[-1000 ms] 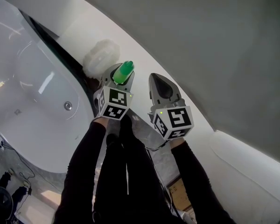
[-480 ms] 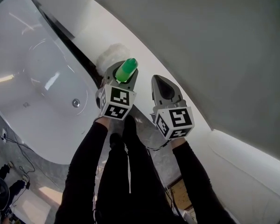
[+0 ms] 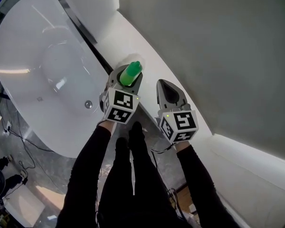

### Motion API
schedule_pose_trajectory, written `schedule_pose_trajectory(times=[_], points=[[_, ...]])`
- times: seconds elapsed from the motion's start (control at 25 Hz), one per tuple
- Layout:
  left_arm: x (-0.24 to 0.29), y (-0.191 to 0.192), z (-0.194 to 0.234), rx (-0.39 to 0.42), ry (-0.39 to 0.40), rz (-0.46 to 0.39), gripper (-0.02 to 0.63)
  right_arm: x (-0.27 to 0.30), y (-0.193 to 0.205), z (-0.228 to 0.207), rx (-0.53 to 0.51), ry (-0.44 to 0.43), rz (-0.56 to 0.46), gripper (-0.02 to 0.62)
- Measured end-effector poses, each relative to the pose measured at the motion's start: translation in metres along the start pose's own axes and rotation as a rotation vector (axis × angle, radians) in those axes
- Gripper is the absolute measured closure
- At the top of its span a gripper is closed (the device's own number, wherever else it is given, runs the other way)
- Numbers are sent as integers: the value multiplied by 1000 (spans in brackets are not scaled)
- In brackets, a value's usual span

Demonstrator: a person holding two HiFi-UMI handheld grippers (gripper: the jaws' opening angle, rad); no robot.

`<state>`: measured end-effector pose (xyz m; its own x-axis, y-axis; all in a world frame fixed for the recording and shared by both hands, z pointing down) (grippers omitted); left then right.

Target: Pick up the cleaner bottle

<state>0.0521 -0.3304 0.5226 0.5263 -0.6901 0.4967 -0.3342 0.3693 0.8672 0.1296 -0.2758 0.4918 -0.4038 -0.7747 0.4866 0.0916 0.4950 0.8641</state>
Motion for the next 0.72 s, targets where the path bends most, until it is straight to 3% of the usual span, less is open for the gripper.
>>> schedule_pose_trajectory(times=[0.36, 0.72], points=[[-63, -18, 25, -26, -64, -24, 417, -5, -38, 46, -58, -57, -39, 595], [-120, -11, 53, -41, -133, -26, 417, -5, -57, 95, -92, -112, -64, 595]])
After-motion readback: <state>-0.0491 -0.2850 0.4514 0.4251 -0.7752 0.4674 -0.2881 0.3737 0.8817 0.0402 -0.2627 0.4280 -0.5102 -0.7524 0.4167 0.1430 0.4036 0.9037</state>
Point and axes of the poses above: the fingertips, and each gripper's own axes: x forward along the fingers, z to its left, y out of its underside, the point moved 1 cm from there along -x, backward along the fingers, and after that the axes turned 4 degrees about z, right-handed, at the moved point
